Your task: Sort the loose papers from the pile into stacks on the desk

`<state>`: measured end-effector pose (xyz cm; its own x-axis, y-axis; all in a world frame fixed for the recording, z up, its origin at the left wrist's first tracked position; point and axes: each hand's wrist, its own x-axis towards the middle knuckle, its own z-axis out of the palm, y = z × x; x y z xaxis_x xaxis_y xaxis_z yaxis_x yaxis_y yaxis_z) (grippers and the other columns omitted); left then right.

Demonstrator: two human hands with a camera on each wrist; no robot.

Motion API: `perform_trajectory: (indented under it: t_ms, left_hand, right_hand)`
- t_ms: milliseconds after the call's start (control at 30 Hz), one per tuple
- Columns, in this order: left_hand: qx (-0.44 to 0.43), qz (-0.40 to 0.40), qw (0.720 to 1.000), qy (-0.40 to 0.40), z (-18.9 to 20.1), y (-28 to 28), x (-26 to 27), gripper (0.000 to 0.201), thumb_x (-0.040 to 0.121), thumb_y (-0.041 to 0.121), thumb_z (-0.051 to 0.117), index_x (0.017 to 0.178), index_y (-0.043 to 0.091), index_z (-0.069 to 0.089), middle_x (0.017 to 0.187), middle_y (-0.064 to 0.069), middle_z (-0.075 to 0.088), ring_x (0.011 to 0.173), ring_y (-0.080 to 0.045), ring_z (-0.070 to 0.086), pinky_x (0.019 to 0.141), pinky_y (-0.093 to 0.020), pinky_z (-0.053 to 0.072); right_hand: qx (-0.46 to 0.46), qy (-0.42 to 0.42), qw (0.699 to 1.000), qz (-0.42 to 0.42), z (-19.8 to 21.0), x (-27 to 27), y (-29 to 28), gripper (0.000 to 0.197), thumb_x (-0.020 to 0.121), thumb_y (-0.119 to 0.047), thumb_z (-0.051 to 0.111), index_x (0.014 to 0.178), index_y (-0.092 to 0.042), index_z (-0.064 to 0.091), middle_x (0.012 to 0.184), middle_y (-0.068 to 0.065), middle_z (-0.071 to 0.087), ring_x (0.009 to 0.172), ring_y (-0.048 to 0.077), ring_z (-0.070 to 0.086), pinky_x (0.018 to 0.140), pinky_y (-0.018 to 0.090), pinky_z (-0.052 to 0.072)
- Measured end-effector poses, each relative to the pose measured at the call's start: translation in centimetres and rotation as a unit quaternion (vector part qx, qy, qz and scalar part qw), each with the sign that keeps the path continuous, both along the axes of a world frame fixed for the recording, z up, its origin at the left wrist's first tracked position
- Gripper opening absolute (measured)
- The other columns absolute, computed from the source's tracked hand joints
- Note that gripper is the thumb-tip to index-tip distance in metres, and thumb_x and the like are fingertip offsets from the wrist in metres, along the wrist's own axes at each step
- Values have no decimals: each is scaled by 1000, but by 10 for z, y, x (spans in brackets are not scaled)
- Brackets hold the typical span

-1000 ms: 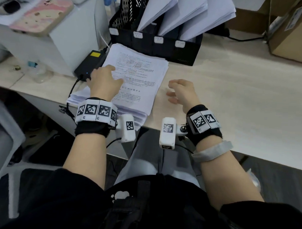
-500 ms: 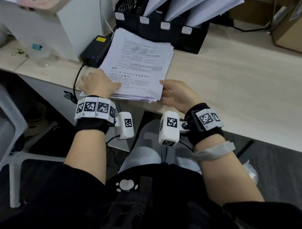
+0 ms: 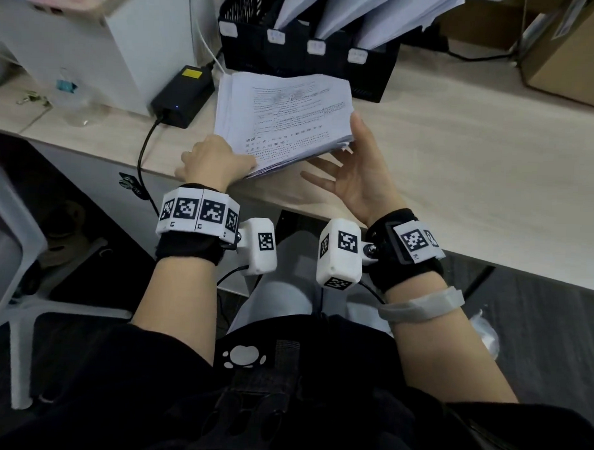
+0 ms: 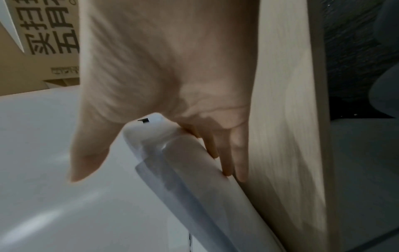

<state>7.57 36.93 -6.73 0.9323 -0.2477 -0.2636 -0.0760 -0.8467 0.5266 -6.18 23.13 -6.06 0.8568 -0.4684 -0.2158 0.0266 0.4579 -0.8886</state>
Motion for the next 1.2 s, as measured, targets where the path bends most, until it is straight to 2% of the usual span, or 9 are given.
perform_trajectory:
  t_ms: [233,400,500,567,667,800,867,967,1200]
  left_hand:
    - [-14,-32,999,-14,9,-14,-23,57,78,48,67,120,11,56,130,-11,54,123,-33,47,99,-38,41]
    - [-17,-82,996,-41,11,-9,-32,59,81,43,67,127,10,52,134,-9,52,127,-27,44,104,-34,35]
    - [-47,-68,996,-33,11,-5,-30,59,81,40,67,130,11,50,137,-10,48,129,-27,43,106,-35,35]
    - [-47,-47,997,-31,7,-1,-28,56,83,39,64,128,9,48,137,-12,48,130,-30,39,106,-39,35]
    - [-49,-27,998,-16,4,2,-29,61,86,36,60,135,6,39,141,-14,43,132,-33,36,107,-42,34]
    - [-87,-29,996,-16,3,-4,-34,67,88,34,60,141,4,31,146,-13,38,135,-30,36,107,-38,34]
    - [-103,-30,994,-11,3,-8,-36,67,88,34,60,141,5,31,146,-12,38,135,-29,37,107,-38,33]
    - [-119,-35,992,-8,0,-14,-39,67,88,36,60,140,7,30,145,-11,39,135,-29,36,109,-41,32]
    - [-240,-13,963,-119,0,-29,-33,83,78,54,54,141,7,30,145,-12,39,137,-30,33,112,-49,30]
  right_hand:
    - [-26,29,999,11,-6,-2,12,50,88,-27,65,130,-10,46,110,5,68,96,24,69,87,45,56]
    - [-1,96,995,-28,-11,8,23,22,90,-10,55,112,-6,52,88,7,65,77,21,65,73,36,58]
    - [7,122,989,-82,-17,12,25,29,88,6,42,112,-10,44,107,10,62,88,23,61,66,33,54]
    - [-12,125,985,-114,-20,9,24,34,87,11,37,110,-13,42,117,9,60,92,21,58,69,32,50]
    - [-36,105,976,-185,-21,-2,19,35,86,15,34,106,-12,44,98,2,58,87,18,53,83,34,50]
    - [-53,106,962,-247,-19,-18,4,31,86,15,33,81,-12,48,85,7,55,89,26,52,95,52,47]
    - [-70,98,957,-263,-17,-28,-4,34,86,15,35,76,-16,47,81,4,56,86,26,58,87,41,53]
    - [-145,94,941,-292,-11,-43,-20,33,84,13,40,71,-16,48,74,-1,55,69,13,56,56,15,49]
    - [-236,-11,923,-305,6,-66,-50,45,81,16,44,55,-21,38,47,-17,39,46,0,31,45,13,27]
